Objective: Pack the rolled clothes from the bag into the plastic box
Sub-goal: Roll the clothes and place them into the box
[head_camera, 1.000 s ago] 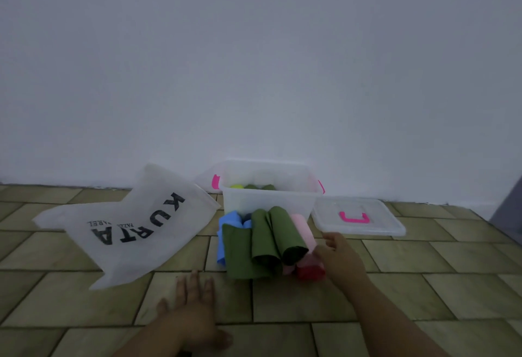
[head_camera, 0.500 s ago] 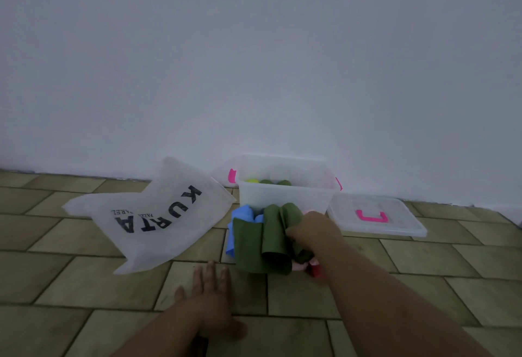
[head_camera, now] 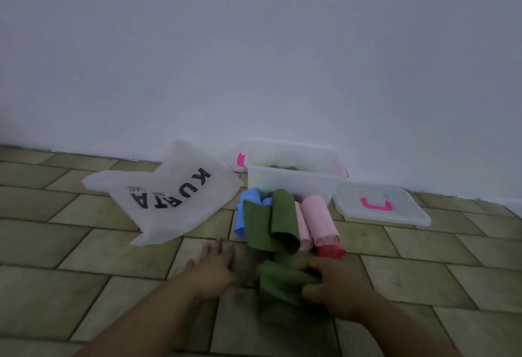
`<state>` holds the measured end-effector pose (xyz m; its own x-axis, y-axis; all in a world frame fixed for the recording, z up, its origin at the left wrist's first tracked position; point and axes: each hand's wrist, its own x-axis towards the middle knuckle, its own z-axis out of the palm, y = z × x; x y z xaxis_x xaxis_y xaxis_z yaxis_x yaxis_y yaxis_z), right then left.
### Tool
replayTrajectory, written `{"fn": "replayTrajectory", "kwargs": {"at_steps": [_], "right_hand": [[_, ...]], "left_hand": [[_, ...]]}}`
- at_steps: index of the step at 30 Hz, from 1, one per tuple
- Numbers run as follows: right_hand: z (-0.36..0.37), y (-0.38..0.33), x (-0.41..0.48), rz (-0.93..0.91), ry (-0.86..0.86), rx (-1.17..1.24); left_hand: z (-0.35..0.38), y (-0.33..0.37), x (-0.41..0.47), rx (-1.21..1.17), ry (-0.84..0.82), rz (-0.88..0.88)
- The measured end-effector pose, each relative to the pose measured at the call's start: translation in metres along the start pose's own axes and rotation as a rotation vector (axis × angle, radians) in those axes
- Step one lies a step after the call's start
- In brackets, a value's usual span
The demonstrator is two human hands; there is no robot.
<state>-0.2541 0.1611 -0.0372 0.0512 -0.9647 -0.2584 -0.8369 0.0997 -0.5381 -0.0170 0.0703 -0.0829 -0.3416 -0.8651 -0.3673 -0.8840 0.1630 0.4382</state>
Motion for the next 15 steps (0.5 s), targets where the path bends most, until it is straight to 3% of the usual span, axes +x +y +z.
{"fn": "replayTrajectory", "kwargs": {"at_steps": [3,6,8,11,13,15], "right_hand": [[0.024,-0.006,0.008,-0.214,0.22,-0.298],[0.037,-0.002,0.011,-0.243,0.273,-0.383],[0.04,0.003,0.009,-0.139,0.256,-0.272],[0.036,0.005,0.006,0.02,0.265,-0.031],[0.033,0.001,0.009,0.021,0.264,-0.066],[0.028,-0.007,0.013,-0.026,0.212,-0.164]], "left_hand": [[-0.013,0.001,-0.005,-0.367,0.198,-0.002],[-0.017,0.004,-0.013,-0.601,0.329,-0.017],[-0.014,0.009,-0.018,-0.615,0.281,0.016],[-0.005,0.017,-0.02,-0.666,0.066,0.085],[0.002,0.022,-0.02,-0.631,-0.017,0.121],[0.008,0.025,-0.02,-0.435,0.014,0.17]]}}
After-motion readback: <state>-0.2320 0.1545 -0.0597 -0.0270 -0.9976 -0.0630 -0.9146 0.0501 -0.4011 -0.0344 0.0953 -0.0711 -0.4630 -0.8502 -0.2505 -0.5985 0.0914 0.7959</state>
